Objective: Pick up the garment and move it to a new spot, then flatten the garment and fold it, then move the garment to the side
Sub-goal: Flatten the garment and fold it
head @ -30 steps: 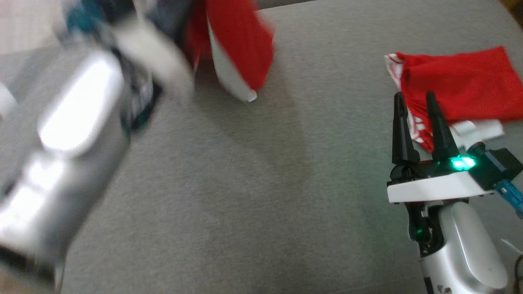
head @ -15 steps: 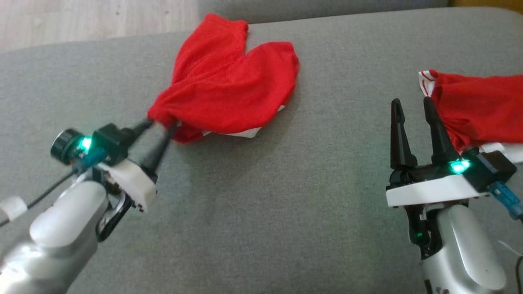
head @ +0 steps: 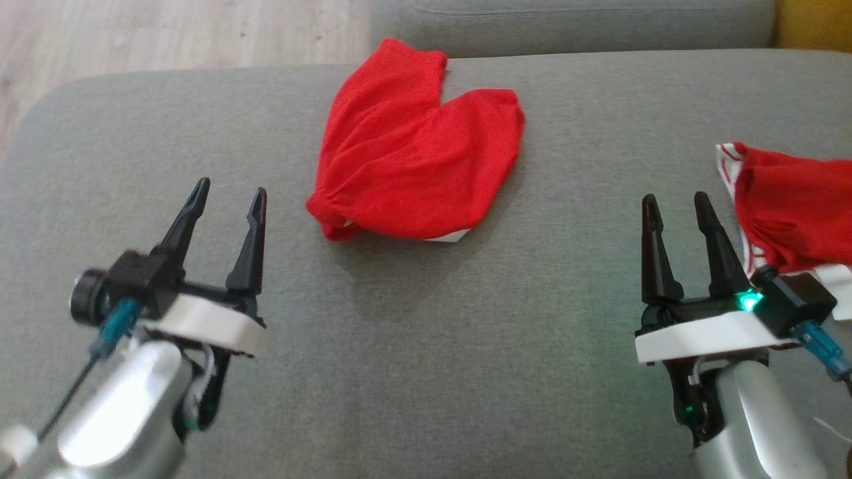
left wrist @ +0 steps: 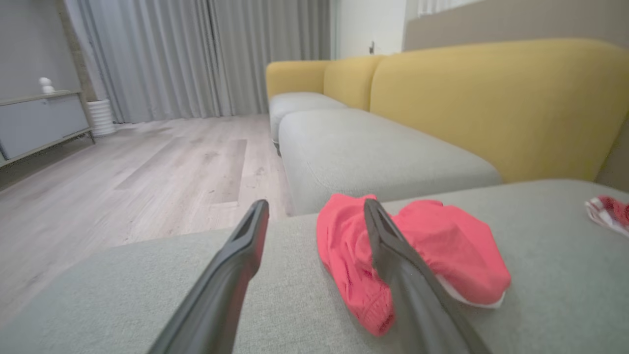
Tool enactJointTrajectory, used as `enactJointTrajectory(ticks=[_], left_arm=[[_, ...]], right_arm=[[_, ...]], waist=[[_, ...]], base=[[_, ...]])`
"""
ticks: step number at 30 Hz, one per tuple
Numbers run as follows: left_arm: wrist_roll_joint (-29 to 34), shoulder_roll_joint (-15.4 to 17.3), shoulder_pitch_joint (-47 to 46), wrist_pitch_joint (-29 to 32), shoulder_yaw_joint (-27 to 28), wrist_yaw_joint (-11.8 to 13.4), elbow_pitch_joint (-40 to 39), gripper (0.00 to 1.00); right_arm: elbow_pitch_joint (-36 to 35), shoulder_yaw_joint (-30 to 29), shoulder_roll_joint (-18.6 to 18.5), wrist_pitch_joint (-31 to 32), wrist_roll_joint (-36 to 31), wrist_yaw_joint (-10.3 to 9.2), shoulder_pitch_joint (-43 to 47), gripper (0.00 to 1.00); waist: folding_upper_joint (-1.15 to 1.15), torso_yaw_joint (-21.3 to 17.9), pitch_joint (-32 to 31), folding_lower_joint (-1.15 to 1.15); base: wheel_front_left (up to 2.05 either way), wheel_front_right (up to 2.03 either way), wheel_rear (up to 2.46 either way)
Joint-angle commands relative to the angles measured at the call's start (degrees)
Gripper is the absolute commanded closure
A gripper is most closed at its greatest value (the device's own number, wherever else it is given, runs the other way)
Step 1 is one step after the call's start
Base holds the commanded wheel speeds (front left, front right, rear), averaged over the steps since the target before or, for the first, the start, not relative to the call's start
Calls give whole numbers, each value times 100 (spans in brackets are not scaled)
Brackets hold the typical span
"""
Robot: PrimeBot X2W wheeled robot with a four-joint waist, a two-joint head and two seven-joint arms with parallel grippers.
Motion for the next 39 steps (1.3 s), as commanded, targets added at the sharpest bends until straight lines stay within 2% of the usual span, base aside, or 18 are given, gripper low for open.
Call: enactJointTrajectory(ticks=[1,4,10,16,19,31,38,39], left_arm=[[144,15,139,-67,594,196,-493,0],[404,-284,693,-68,1036,275,-1057,0],[835,-609,1126,-69,1250,-46,-1200,0],[839,-721,1009,14,987,-595,-710,0],[727,-851,872,144,875,-776,-415,0],[411,-1236,204,175,989,-986,615,0],[308,-1359,-66,76,1064,-1162,892,0],[322,-1362,-93,64,1051,-1190,907,31]], right_arm=[[-125,103,-9,-55,-61,-5,-64,0],[-68,106,-9,-55,-97,-5,-57,0],[-14,201,-9,-55,-102,-5,-131,0],[-2,217,-9,-55,-90,-5,-170,0],[-8,219,-9,-55,-75,-5,-183,0],[-75,211,-9,-55,-34,-5,-290,0],[-98,217,-9,-55,9,-5,-304,0],[-102,217,-9,-55,16,-5,-304,0]], waist=[[0,107,7,0],[0,199,26,0],[0,197,41,0],[0,-32,92,0],[0,-160,163,0],[0,-538,437,0],[0,-663,516,0],[0,-673,521,0]], base=[[0,0,0],[0,0,0],[0,0,0],[0,0,0],[0,0,0],[0,0,0],[0,0,0],[0,0,0]])
